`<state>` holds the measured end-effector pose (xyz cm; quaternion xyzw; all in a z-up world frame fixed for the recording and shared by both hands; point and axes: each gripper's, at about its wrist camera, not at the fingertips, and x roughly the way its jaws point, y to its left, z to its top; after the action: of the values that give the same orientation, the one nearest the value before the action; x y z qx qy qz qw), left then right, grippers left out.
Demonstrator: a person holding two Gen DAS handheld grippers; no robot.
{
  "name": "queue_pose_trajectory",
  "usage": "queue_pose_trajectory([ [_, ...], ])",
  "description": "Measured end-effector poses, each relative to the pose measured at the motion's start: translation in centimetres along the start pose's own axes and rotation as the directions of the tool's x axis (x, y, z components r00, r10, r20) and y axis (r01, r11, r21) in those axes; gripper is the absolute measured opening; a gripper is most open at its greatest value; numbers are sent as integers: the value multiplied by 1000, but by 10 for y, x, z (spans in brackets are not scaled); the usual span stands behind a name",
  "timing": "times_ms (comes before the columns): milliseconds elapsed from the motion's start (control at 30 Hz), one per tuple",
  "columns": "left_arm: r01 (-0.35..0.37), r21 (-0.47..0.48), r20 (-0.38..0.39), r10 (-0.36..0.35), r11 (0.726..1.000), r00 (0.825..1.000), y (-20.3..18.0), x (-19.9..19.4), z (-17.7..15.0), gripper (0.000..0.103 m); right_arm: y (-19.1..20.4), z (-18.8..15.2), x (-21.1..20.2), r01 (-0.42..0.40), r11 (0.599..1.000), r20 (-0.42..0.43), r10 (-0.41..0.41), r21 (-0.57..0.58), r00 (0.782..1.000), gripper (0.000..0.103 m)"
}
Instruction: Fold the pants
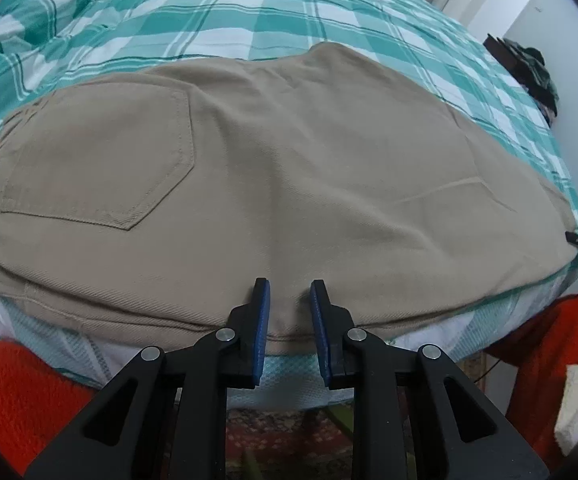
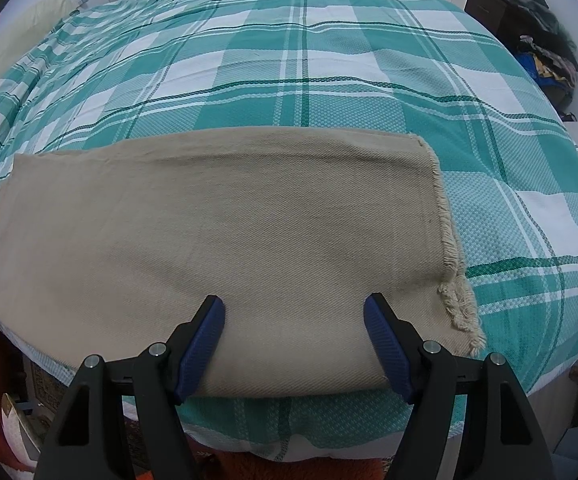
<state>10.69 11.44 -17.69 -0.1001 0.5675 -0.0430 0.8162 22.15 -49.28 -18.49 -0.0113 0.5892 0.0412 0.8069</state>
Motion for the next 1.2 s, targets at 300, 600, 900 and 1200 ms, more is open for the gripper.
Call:
queue_pose_trajectory([
  [300,54,14,120,-56,998,991,-3,-52,27,44,0,1,1,4,1000,2,-4,-2,1000,74],
  [600,-177,276,-82,206,945,975,-26,31,40,63,0,1,1,4,1000,0,-4,-26,1000,75],
  [900,-68,311,48,56,948,997,-96,-26,86,74,1,-3,-4,26,998,18,-25,-59,1000,77],
  [1200,-2,364,7,0,931,1000,-231,40,128,74,-2,-3,-5,13,999,26,-12,-52,1000,78],
])
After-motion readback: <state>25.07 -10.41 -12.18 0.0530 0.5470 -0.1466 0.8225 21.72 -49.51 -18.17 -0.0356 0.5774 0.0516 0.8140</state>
